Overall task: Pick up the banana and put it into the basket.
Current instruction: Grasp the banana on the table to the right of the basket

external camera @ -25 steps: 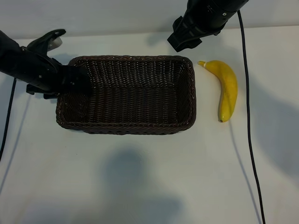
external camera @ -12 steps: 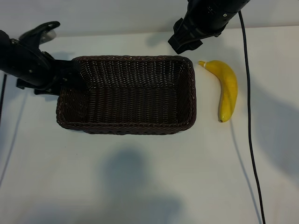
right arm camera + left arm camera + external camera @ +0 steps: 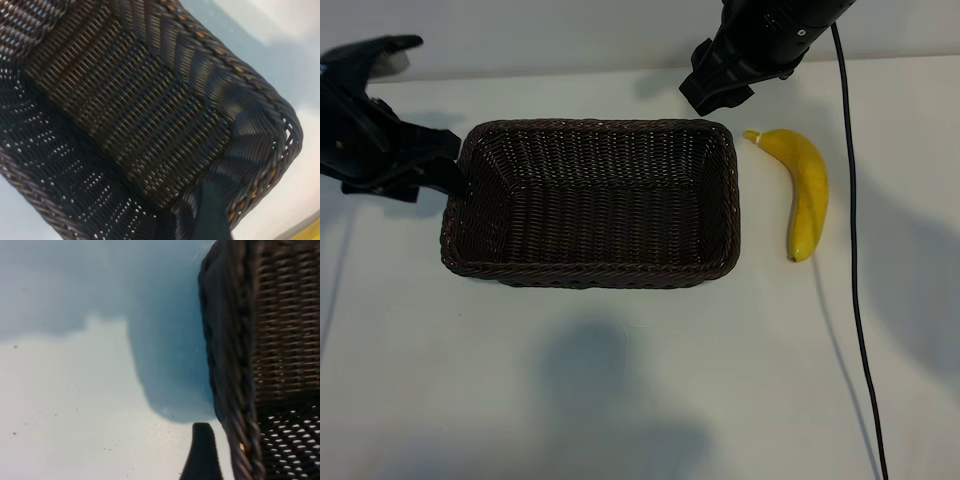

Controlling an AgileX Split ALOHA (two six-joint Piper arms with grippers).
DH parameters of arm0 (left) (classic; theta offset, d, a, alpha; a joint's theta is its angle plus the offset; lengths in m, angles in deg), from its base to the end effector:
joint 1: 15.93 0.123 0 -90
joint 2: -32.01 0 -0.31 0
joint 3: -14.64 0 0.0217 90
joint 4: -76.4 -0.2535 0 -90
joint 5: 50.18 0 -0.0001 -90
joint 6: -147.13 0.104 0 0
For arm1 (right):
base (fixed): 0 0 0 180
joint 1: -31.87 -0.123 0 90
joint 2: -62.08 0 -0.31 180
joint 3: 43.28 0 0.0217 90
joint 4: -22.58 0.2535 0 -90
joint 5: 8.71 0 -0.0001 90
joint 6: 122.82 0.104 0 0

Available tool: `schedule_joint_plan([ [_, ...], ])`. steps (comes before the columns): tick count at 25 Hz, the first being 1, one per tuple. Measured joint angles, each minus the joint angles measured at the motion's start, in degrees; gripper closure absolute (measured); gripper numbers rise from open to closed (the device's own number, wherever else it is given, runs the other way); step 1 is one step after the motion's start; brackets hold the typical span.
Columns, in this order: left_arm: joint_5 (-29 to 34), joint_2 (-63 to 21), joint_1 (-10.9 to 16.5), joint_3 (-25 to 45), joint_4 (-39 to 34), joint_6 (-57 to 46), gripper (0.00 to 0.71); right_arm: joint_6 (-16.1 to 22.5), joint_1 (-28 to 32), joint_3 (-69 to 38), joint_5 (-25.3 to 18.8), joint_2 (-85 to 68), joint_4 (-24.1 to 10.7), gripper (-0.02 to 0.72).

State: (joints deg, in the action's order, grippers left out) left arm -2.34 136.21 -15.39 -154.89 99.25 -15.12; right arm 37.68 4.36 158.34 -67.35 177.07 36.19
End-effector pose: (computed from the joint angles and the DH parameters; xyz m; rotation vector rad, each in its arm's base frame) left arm 0.3494 -0.0267 0.2437 0.1052 2.7628 -0.3958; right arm 0.3754 0.2191 0.3213 -0.9671 2.4675 0.3562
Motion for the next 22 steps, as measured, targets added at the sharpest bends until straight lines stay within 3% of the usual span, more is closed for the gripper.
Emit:
schedule_joint_plan([
  [3,0.09,-2.44,0.00,0.00,-0.42,0.00,0.116,0.93,0.00,0.00,-0.61,0.00,-0.75,0.169],
  [6,0.12,-4.27,0.00,0.00,-1.75,0.00,0.116,3.25,0.00,0.00,-2.26,0.00,-4.71,0.151],
  [15,1.12,-5.29,0.00,0.00,-3.18,-0.37,0.116,14.43,0.08,0.00,-7.37,0.00,-22.44,0.111],
  [18,1.06,-5.29,0.00,0.00,-3.18,-0.37,0.116,15.05,1.46,0.00,-8.19,0.00,-23.00,0.111],
  [22,0.54,-5.29,0.00,0.00,-3.18,-0.37,0.116,14.80,4.38,0.00,-8.13,0.13,-20.27,0.111],
])
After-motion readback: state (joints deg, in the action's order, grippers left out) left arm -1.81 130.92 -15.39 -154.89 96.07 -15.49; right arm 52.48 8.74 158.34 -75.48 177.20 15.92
